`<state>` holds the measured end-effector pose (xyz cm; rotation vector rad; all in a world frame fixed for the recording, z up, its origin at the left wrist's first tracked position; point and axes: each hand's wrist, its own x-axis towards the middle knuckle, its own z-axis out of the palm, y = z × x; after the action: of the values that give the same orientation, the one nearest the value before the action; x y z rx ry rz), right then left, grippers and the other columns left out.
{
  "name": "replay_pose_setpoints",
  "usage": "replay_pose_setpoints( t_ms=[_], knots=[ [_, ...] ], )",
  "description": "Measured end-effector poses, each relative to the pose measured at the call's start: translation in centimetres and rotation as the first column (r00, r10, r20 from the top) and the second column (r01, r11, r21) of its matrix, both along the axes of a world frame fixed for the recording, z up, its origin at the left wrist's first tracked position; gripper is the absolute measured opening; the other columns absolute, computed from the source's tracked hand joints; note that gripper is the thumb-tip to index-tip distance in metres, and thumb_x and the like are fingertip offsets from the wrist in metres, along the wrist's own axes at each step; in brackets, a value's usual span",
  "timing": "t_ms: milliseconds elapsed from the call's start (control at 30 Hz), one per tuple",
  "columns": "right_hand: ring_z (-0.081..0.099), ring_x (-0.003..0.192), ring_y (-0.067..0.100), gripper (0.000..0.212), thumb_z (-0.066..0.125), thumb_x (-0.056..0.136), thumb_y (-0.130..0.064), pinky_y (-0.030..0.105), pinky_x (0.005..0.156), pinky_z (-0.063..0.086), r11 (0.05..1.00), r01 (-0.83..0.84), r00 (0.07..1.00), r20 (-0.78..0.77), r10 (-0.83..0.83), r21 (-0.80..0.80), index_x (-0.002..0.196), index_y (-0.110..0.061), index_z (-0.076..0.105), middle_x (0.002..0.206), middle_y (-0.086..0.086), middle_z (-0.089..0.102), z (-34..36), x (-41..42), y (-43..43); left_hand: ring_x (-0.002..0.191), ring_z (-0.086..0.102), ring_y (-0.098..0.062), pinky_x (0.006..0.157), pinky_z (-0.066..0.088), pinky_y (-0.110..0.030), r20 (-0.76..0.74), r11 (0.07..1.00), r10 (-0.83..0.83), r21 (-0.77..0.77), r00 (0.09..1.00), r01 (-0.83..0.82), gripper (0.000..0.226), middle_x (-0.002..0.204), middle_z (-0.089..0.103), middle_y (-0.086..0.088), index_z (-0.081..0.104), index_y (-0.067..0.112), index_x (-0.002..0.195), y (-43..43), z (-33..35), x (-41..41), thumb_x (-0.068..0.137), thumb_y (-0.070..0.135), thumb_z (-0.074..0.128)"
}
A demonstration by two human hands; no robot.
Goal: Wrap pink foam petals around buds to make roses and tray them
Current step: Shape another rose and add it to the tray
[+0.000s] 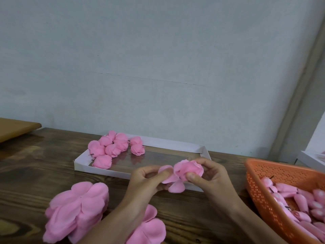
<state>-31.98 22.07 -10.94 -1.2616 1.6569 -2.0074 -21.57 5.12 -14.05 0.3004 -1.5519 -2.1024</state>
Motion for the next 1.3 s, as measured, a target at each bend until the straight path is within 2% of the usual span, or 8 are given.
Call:
replay_pose_setpoints(
  t_ms=[167,400,567,700,833,1067,1167,1300],
  knots=[
    [0.076,0.089,0.016,0.024,0.087,0.073,-0.028,0.026,0.077,0.060,0.996,-0.010,0.997,-0.079,0.017,0.087,0.096,-0.023,0.081,0.096,0.007,0.080,0.8,0.7,0.2,0.092,0.077,-0.031,0.083,0.063,-0.041,0.007,0.990,0.125,-0.060,0.992,-0.124,0.031,0.093,0.080,-0.014,0.084,0.015,0.090,0.7,0.0,0.0,0.066,0.031,0.095],
    [0.077,0.095,0.020,0.025,0.088,0.079,-0.019,0.028,0.075,0.063,0.985,0.052,0.985,-0.171,-0.024,0.165,0.101,-0.029,0.080,0.102,0.000,0.081,1.2,1.6,-0.3,0.077,0.078,-0.016,0.064,0.057,-0.018,-0.204,0.953,0.202,-0.186,0.958,-0.240,0.008,0.082,0.081,-0.006,0.086,0.021,0.084,2.0,0.8,0.9,0.082,0.020,0.078],
    [0.077,0.101,0.021,0.019,0.088,0.080,-0.015,0.033,0.071,0.065,0.991,0.055,0.994,-0.099,-0.043,0.122,0.095,-0.024,0.081,0.115,-0.004,0.077,1.2,2.0,-0.7,0.080,0.077,-0.018,0.068,0.059,-0.023,-0.259,0.927,0.218,-0.248,0.941,-0.283,0.022,0.080,0.079,-0.005,0.084,0.022,0.082,2.1,0.8,0.9,0.089,0.036,0.068],
    [0.078,0.092,0.028,0.016,0.085,0.084,-0.010,0.036,0.075,0.066,0.989,0.064,0.997,-0.040,-0.059,0.134,0.097,-0.018,0.079,0.104,0.006,0.080,1.0,2.1,-0.8,0.098,0.077,-0.025,0.091,0.058,-0.044,-0.169,0.964,0.158,-0.187,0.973,-0.189,0.041,0.096,0.081,-0.008,0.084,0.022,0.095,1.3,0.7,1.0,0.101,0.050,0.054],
    [0.078,0.092,0.029,0.017,0.085,0.080,-0.014,0.034,0.077,0.064,0.995,0.014,0.995,0.097,-0.023,0.097,0.096,-0.014,0.080,0.100,0.012,0.079,1.4,2.1,-0.8,0.107,0.075,-0.034,0.093,0.062,-0.042,-0.170,0.962,-0.028,-0.272,0.985,-0.019,0.022,0.111,0.080,-0.010,0.081,0.025,0.115,-0.4,1.4,1.1,0.096,0.022,0.071],
    [0.078,0.091,0.038,0.027,0.087,0.075,-0.008,0.036,0.073,0.065,0.986,-0.066,0.983,0.182,0.037,0.151,0.099,-0.002,0.077,0.108,0.012,0.077,1.9,2.2,-0.7,0.098,0.076,-0.028,0.081,0.061,-0.033,-0.221,0.943,-0.151,-0.326,0.964,0.073,0.036,0.103,0.078,-0.011,0.084,0.012,0.099,-1.7,1.1,0.8,0.074,0.036,0.094],
    [0.078,0.088,0.043,0.041,0.088,0.074,-0.002,0.038,0.068,0.066,0.991,-0.047,0.982,0.187,0.024,0.122,0.101,0.003,0.057,0.110,0.014,0.075,1.9,2.5,-0.7,0.103,0.075,-0.032,0.082,0.061,-0.033,-0.244,0.957,-0.164,-0.276,0.956,0.094,0.038,0.111,0.077,-0.015,0.083,0.008,0.091,-1.9,0.9,0.6,0.068,0.034,0.098],
    [0.079,0.084,0.039,0.034,0.090,0.070,-0.010,0.038,0.068,0.066,0.995,-0.009,0.995,0.095,-0.001,0.103,0.082,-0.004,0.058,0.093,0.012,0.078,2.1,3.0,-0.8,0.104,0.076,-0.034,0.080,0.062,-0.032,-0.220,0.968,-0.173,-0.219,0.960,0.124,0.040,0.115,0.078,-0.017,0.083,0.008,0.089,-1.7,1.1,0.7,0.066,0.035,0.099]
  ],
)
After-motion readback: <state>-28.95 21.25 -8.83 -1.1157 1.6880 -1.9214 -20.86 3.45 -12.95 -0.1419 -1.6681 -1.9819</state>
